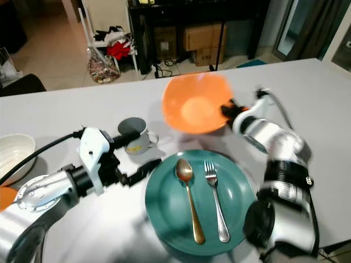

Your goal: Setting the table

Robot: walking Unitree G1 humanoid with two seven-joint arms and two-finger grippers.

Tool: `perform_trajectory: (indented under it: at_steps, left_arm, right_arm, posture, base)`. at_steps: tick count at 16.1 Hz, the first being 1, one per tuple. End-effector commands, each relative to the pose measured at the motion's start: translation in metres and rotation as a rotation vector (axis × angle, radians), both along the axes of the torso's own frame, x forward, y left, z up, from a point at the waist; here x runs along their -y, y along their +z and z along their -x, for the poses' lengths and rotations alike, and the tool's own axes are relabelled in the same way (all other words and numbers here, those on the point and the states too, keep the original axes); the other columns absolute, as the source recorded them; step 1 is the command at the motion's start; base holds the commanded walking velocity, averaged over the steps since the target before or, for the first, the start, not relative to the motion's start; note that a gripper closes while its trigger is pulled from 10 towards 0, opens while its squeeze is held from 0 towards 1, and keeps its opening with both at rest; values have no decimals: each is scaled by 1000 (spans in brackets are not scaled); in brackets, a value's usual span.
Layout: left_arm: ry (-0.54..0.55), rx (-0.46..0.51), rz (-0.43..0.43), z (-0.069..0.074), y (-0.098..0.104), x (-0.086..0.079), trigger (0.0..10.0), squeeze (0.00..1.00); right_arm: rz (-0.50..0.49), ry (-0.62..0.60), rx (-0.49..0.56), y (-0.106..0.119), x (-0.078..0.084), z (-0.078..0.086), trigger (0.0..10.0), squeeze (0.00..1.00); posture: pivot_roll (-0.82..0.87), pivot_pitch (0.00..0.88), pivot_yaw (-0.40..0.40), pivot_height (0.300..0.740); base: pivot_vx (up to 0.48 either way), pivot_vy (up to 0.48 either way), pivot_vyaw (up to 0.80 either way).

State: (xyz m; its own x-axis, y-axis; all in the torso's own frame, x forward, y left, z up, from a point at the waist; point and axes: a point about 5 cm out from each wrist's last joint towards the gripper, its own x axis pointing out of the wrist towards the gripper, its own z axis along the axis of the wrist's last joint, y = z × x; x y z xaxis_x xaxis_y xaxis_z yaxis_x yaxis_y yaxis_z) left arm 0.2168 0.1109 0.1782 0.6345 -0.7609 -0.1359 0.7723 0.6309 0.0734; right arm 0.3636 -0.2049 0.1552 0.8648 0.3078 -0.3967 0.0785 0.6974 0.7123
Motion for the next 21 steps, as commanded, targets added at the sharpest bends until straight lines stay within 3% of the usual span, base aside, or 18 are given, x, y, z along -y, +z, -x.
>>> perform_trajectory:
  at_steps: [1,5,12,13,14,15,19,21]
  left_arm:
    - [-24,-21,-8,4,-1,1,10000,0]
    - [-43,-44,-24,7,-2,0,10000,0]
    - [-67,-66,-31,12,-2,3,10000,0]
    - [-68,-68,-31,11,-2,4,10000,0]
    - [-69,-68,-31,11,-2,4,10000,0]
    - [-73,-69,-30,10,-2,5,10000,0]
    - [-71,-56,-22,7,-2,5,10000,0]
    - [-56,-55,2,5,-2,3,10000,0]
  right_arm:
    - [-11,38,19,6,-6,-5,10000,0]
    - [21,58,-68,-9,-5,-7,10000,0]
    - [41,59,-142,-14,5,-5,10000,0]
    - [39,54,-156,-14,7,-5,10000,863]
    - [37,51,-160,-15,7,-5,10000,863]
    - [21,44,-168,-14,10,-5,10000,1000]
    - [1,23,-148,-5,17,-5,10000,1000]
    - [-21,29,-101,14,30,0,10000,1000]
  posture:
    - [91,0,73,740]
    - [98,0,70,740]
    - [88,0,76,740]
    - [85,0,78,740]
    - [85,0,78,740]
    - [78,0,82,740]
    - [70,0,86,740]
    - [70,0,80,740]
  base:
    - [0,0,0]
    - [0,0,0]
    - [0,0,0]
    - [0,0,0]
    - [0,0,0]
    - [0,0,0]
    - [0,0,0]
    - [0,0,0]
